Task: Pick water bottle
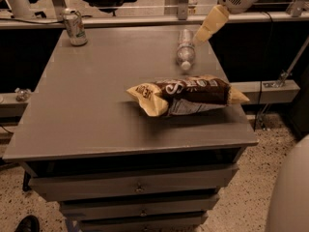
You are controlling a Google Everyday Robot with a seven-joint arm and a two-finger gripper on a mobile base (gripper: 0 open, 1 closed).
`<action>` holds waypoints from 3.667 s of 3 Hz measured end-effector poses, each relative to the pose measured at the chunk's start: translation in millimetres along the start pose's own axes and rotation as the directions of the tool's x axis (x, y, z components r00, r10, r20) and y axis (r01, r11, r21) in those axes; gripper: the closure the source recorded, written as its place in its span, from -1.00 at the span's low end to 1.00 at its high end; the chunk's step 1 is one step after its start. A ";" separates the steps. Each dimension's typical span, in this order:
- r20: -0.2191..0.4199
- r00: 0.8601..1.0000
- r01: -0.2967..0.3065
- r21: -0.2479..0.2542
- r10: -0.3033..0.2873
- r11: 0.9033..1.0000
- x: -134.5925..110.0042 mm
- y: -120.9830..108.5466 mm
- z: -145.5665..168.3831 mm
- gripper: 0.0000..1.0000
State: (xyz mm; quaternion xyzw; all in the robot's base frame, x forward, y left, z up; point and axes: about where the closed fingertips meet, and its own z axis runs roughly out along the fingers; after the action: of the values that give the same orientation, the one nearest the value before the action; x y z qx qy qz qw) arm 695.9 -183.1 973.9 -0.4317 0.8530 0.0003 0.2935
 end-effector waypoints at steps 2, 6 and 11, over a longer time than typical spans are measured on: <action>0.059 0.967 -0.249 0.039 0.247 0.968 -39.7 -15.4 67.0 -1.00; -0.128 0.855 -0.489 0.119 0.502 0.864 -37.6 -6.0 167.1 -0.68; -0.005 0.877 -0.476 -0.137 0.480 0.869 -86.6 32.5 149.0 1.00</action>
Offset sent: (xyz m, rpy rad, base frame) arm 0.0971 0.0574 -0.0517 0.2049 -0.0007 -0.3857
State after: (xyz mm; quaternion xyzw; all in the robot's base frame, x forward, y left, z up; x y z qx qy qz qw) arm 785.9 -61.1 885.7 -0.2262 0.9268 0.1365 0.2668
